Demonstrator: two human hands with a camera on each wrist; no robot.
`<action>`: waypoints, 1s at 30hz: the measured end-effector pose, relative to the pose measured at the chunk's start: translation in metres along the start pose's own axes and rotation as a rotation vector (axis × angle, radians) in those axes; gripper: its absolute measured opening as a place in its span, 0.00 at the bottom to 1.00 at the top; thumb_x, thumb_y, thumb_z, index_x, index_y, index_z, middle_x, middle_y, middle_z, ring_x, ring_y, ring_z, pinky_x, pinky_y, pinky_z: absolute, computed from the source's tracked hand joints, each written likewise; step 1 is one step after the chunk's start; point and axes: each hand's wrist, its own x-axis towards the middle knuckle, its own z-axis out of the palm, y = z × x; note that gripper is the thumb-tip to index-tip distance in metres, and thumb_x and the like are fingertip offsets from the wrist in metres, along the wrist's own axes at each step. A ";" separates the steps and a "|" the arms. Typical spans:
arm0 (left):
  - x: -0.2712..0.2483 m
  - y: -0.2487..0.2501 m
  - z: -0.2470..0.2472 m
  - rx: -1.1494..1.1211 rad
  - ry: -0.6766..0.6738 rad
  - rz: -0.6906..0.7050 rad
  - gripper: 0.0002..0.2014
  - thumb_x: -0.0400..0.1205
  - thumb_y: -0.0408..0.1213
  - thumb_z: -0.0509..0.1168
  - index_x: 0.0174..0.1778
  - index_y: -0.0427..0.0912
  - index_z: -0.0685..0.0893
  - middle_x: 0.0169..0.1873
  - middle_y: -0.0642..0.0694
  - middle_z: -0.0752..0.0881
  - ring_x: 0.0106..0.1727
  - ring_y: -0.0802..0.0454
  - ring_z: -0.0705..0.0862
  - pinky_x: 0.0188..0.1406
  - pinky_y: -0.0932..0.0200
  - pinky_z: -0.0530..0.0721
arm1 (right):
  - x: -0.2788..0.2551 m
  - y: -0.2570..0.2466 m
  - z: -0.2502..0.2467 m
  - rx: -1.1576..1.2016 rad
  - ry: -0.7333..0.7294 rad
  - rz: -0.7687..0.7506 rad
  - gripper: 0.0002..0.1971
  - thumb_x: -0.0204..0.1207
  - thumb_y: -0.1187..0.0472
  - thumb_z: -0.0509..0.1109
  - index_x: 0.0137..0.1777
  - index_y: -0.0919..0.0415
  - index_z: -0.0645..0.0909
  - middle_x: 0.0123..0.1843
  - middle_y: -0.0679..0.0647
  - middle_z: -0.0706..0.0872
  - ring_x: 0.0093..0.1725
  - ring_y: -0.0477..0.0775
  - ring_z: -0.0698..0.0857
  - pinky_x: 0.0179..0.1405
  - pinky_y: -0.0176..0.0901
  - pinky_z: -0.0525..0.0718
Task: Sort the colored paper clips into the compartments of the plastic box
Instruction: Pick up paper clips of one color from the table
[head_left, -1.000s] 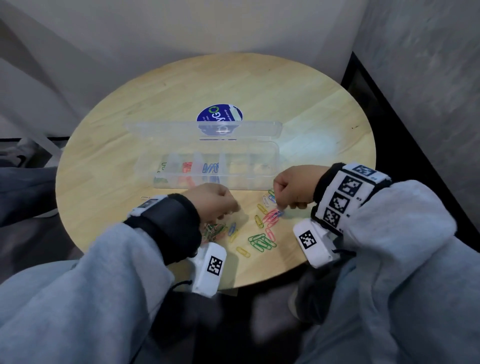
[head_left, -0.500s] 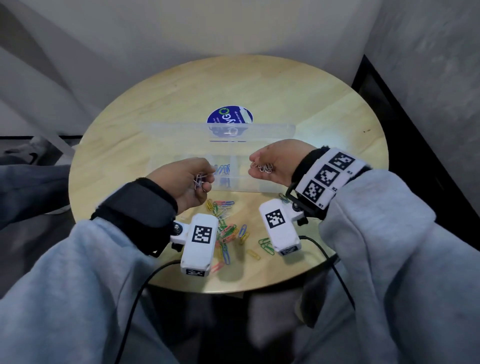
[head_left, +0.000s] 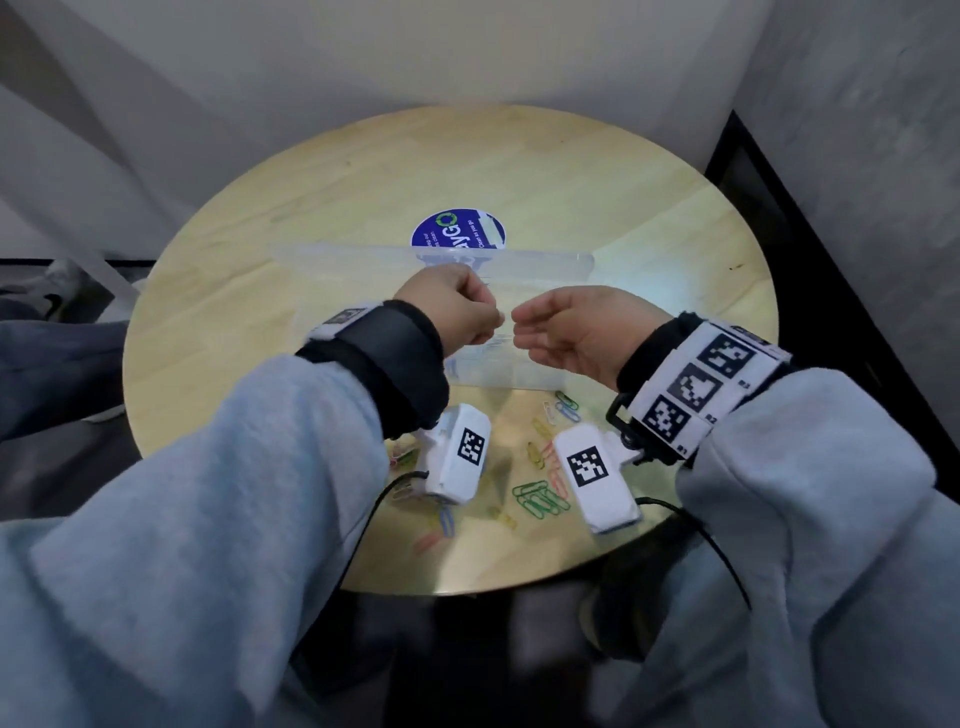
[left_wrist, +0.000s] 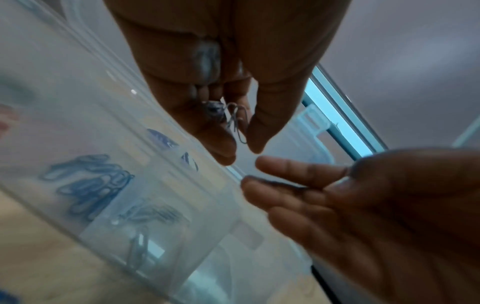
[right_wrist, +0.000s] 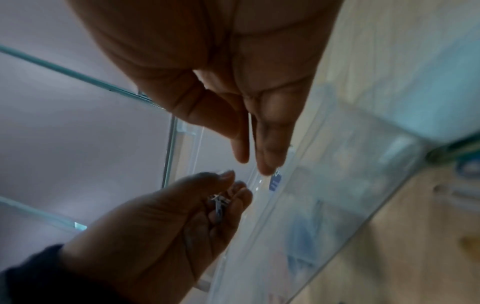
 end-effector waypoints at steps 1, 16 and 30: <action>0.003 0.001 0.005 0.066 0.010 0.017 0.11 0.76 0.29 0.69 0.31 0.45 0.75 0.30 0.48 0.82 0.39 0.46 0.84 0.55 0.51 0.86 | -0.003 0.001 -0.005 -0.031 -0.009 0.012 0.18 0.77 0.82 0.48 0.50 0.66 0.77 0.43 0.58 0.80 0.46 0.53 0.84 0.44 0.34 0.84; -0.037 0.003 0.019 0.576 0.006 0.186 0.04 0.75 0.45 0.67 0.38 0.51 0.80 0.30 0.57 0.78 0.35 0.56 0.77 0.37 0.59 0.73 | -0.022 0.023 -0.040 -0.897 0.082 0.112 0.08 0.77 0.65 0.63 0.51 0.63 0.82 0.33 0.53 0.81 0.32 0.52 0.80 0.37 0.41 0.82; -0.064 -0.026 0.071 1.127 -0.434 0.185 0.20 0.74 0.39 0.71 0.60 0.44 0.75 0.58 0.44 0.81 0.59 0.43 0.80 0.45 0.56 0.72 | -0.017 0.032 -0.020 -1.478 -0.087 0.035 0.21 0.80 0.67 0.58 0.72 0.57 0.76 0.69 0.59 0.77 0.66 0.60 0.79 0.67 0.50 0.79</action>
